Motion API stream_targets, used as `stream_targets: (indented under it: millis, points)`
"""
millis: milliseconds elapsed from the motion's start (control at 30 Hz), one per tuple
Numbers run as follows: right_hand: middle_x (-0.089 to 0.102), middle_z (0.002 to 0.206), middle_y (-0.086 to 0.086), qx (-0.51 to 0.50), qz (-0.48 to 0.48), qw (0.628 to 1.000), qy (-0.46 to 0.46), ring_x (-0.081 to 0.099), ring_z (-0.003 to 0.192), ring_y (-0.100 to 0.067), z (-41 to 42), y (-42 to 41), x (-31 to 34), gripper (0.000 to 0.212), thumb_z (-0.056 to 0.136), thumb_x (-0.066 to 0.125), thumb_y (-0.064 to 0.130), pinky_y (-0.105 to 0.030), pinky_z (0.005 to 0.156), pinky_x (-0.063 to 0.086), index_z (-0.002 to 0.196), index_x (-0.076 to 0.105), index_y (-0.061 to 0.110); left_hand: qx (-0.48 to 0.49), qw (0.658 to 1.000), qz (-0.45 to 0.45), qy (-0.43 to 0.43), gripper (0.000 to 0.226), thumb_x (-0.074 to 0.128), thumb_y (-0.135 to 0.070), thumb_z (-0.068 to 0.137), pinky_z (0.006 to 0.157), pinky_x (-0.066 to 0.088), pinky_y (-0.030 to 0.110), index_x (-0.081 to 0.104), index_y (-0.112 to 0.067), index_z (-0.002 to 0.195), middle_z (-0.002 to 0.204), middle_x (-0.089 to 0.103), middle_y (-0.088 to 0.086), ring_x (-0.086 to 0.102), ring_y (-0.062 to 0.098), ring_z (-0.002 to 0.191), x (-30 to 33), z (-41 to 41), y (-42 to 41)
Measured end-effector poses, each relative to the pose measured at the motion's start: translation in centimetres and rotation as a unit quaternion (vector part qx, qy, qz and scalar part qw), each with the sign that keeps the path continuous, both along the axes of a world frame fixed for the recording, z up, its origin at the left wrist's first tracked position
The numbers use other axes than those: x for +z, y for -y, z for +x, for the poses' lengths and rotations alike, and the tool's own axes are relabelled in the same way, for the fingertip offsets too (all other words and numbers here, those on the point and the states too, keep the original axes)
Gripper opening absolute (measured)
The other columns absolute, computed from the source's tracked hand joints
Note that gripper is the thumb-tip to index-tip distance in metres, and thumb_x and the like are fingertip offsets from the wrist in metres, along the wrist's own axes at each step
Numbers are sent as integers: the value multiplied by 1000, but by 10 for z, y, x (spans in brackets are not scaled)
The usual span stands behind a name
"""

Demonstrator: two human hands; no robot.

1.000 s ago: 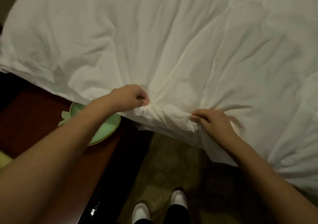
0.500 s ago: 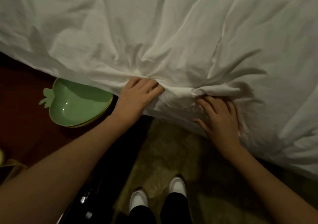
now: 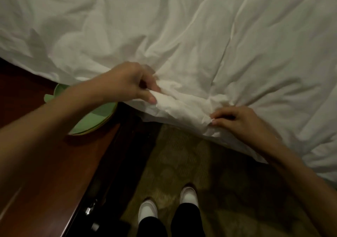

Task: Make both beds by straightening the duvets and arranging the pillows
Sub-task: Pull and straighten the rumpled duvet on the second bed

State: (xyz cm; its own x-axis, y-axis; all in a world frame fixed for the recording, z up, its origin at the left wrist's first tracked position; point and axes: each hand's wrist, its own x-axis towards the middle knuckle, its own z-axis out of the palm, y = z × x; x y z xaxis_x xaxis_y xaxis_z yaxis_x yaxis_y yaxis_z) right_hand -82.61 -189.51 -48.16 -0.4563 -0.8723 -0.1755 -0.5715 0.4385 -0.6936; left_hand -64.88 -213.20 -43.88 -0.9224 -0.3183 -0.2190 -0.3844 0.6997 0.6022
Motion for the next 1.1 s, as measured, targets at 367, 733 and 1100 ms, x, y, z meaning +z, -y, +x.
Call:
stream_targets:
  millis: [367, 733, 1100]
  points:
    - [62, 127, -6, 84, -102, 929, -346, 50, 122, -24, 23, -10, -36, 39, 91, 48, 33, -38, 104, 31, 121, 65, 16, -125, 953, -251, -117, 36, 50, -21, 83, 88, 33, 29, 67, -25, 115, 113, 65, -3, 61, 20, 103, -57, -4, -63]
    - [23, 156, -8, 167, 11, 810, -562, 21, 142, -31, -9, -18, -102, 59, 95, 40, 45, -49, 115, 11, 149, 30, 21, -111, 919, -361, 116, 69, 34, -52, 91, 113, -2, 57, 3, -30, 150, 159, 3, 2, 11, 24, 147, -127, 2, -76]
    - [67, 115, -8, 63, 17, 919, -389, 67, 99, -23, 25, 17, 38, 47, 82, 40, 39, -38, 78, 51, 115, 68, 20, 35, 977, -206, 37, 42, 44, -31, 96, 89, 39, 30, 47, -28, 137, 135, 51, -3, 48, 18, 122, 17, -12, -74]
